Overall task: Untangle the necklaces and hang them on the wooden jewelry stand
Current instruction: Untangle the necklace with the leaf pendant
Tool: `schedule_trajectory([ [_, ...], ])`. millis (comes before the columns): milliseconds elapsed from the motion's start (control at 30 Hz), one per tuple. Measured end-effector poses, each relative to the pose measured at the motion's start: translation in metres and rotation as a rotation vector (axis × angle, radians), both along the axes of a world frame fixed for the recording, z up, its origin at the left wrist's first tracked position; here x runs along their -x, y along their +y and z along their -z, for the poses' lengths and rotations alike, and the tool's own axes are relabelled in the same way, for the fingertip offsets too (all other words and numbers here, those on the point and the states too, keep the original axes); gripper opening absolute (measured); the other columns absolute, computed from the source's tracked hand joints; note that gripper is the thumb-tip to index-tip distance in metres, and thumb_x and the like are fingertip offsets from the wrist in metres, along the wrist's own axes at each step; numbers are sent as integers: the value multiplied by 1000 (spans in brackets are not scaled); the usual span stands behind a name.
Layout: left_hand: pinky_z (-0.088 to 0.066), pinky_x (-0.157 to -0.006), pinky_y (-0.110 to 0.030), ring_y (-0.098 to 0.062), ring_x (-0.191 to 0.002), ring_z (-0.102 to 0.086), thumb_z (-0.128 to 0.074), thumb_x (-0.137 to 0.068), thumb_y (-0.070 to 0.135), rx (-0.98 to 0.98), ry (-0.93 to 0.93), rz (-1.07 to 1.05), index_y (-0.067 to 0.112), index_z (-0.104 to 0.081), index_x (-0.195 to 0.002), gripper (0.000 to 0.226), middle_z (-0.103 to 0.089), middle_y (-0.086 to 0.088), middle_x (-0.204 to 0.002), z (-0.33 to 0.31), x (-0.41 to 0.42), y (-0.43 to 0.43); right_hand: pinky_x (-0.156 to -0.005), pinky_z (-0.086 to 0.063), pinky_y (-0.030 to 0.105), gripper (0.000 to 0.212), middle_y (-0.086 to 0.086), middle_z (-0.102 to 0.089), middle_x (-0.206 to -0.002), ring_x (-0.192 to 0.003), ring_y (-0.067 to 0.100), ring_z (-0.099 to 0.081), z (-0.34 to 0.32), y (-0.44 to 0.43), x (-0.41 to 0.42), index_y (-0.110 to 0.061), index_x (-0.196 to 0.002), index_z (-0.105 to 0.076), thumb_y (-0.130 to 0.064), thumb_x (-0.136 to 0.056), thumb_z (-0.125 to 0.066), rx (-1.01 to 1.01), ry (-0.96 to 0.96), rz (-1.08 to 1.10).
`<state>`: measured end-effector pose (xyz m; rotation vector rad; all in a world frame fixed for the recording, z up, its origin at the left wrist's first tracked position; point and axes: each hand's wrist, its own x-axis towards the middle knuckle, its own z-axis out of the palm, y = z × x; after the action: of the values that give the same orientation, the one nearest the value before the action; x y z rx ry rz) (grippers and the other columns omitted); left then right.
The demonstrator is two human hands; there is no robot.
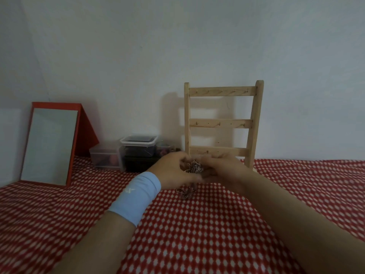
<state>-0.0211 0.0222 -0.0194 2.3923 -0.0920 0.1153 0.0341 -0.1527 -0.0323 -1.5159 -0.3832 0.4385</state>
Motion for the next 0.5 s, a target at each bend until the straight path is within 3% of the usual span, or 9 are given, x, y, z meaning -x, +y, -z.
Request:
schedule_trajectory([
  [100,-57,-90,-39,-9,-88,-69,-80,-78,23,28,-123,0,21,-73,-102,25,-72,9,-94,5,-5,4,-65,-63,34,20,23,-74,-93,-74,27,-73,0,0,-3,2,-102,-70,-15,-91,-72,6,-52,29],
  [167,-58,-88,-38,-8,-83,-71,-78,-80,17,59,-144,16,20,-76,-99,19,-74,9,-91,7,-7,7,-61,-62,35,28,19,-72,-91,-68,24,-72,1,-1,-5,-2,-105,-64,-15,-85,-79,72,-159,100],
  [233,-58,-86,-35,-5,-77,-71,-76,-82,14,76,-158,23,20,-77,-97,16,-75,8,-88,9,-8,9,-59,-60,31,40,12,-70,-103,-74,22,-73,1,-3,-6,-10,-117,-60,-16,-84,-81,145,-266,140],
  [300,-57,-87,-32,-3,-78,-70,-74,-83,12,82,-173,42,20,-77,-97,16,-75,9,-88,10,-9,11,-64,-61,28,36,3,-69,-113,-87,18,-74,0,-6,-6,-21,-122,-64,-19,-89,-76,227,-392,83],
  [433,-52,-87,-16,3,-90,-65,-74,-83,12,66,-199,53,22,-74,-102,21,-72,13,-97,12,-12,17,-76,-59,23,8,-4,-78,-93,-85,6,-72,-1,-7,-7,-21,-95,-79,-17,-90,-75,288,-534,-4],
  [500,-51,-82,-12,3,-89,-66,-73,-84,8,158,-185,36,23,-68,-107,28,-71,10,-99,14,-12,17,-82,-59,26,7,-3,-79,-87,-84,10,-74,-1,-6,-8,-20,-84,-78,-15,-88,-77,286,-566,24],
])
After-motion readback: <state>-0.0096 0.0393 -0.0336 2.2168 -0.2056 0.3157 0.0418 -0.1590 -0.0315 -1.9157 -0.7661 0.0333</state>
